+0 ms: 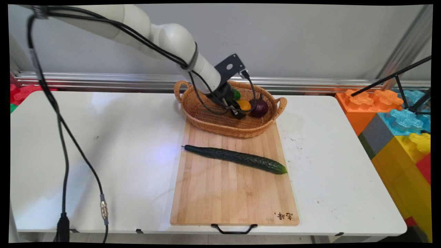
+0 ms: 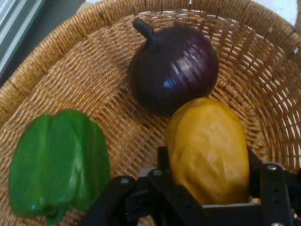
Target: Place the picked object in the vegetable basket
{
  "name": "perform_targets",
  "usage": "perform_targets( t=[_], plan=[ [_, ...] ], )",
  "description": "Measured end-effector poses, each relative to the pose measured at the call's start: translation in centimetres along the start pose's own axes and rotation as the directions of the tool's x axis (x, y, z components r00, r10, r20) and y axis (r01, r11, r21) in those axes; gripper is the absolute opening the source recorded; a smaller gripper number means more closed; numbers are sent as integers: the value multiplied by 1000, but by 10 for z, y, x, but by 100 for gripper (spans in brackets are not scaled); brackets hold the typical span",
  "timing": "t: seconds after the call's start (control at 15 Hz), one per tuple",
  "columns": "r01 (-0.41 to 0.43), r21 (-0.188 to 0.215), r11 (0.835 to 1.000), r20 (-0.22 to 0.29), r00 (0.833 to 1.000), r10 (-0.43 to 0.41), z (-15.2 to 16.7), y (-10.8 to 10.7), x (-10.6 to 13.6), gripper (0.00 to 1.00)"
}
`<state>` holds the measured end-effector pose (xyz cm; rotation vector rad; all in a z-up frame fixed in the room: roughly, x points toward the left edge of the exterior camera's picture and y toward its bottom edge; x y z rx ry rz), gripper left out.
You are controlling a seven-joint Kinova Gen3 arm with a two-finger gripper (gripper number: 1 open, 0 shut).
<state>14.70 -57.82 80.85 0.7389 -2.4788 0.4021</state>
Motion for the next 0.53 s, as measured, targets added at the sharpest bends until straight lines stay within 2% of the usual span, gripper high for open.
perform_targets(
  t=[0.27,0.33,0.53],
  plan=[
    [23,-22,999,-10,1000,-23,17,-5,10,0],
    [25,-26,999,-12,1000,-26,17,-5,12,100],
    [28,-38,999,-15,999,-28,14,2,23,100]
  ],
)
